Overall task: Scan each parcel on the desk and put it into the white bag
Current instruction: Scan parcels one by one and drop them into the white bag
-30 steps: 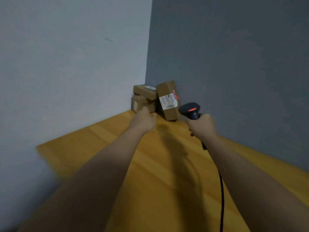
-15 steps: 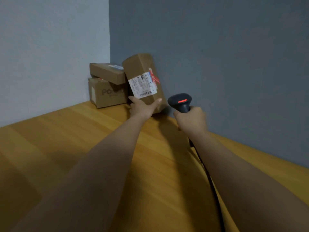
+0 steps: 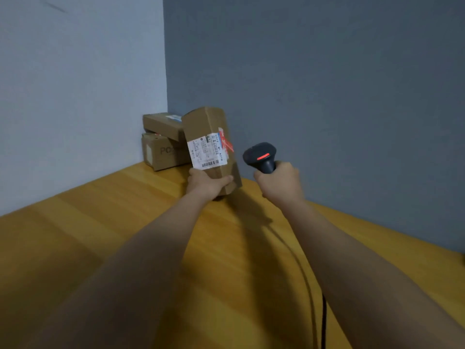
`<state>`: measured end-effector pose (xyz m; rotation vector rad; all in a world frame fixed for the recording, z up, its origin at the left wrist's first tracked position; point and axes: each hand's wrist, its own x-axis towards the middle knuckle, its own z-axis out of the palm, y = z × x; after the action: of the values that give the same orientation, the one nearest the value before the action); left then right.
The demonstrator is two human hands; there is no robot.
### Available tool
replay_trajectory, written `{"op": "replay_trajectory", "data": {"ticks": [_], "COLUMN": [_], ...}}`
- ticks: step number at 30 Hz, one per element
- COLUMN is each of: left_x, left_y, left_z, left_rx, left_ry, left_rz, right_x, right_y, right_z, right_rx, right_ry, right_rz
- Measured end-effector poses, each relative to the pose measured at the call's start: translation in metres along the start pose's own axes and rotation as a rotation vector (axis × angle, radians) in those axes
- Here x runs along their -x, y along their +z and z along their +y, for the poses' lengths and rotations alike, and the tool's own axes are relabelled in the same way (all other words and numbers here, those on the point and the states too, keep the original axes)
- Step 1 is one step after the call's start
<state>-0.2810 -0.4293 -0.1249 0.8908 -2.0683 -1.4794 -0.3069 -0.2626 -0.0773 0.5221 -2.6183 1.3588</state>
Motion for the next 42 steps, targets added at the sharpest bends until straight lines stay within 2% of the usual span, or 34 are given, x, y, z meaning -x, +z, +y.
{"op": "replay_trajectory", "data": {"ticks": [3,6,11,16,20,27,32,42], "left_x": [0.055,0.078,0.216,0.309,0.351,0.382,0.385,0.377], "left_y": [-0.044,-0.075,-0.132,-0.160,-0.168,-0.171,-0.167,-0.171], "left_z": [0.001,-0.023,0.012,0.028,0.019,0.005,-0.002,-0.001], "left_rx": [-0.116,-0.285,-0.493,-0.634,-0.782,-0.828,-0.860,-0.940], "left_ry": [0.023,0.083,0.197,0.245,0.332,0.446,0.541,0.659], "left_rz": [-0.055,-0.039,-0.056,-0.005,0.008,-0.013,-0.102,-0.204], "right_x": [0.048,0.105,0.200,0.282,0.327,0.357,0.361,0.359], "right_y": [-0.040,-0.081,-0.141,-0.179,-0.192,-0.201,-0.208,-0.217], "right_z": [-0.022,-0.042,-0.064,-0.076,-0.076,-0.056,-0.046,-0.030], "right_rx": [-0.005,-0.036,-0.041,-0.126,-0.235,-0.183,-0.076,0.306], "right_ry": [0.000,-0.002,-0.060,-0.129,-0.099,-0.058,-0.067,-0.264], "right_rz": [-0.026,-0.078,-0.176,-0.243,-0.359,-0.421,-0.422,-0.345]}}
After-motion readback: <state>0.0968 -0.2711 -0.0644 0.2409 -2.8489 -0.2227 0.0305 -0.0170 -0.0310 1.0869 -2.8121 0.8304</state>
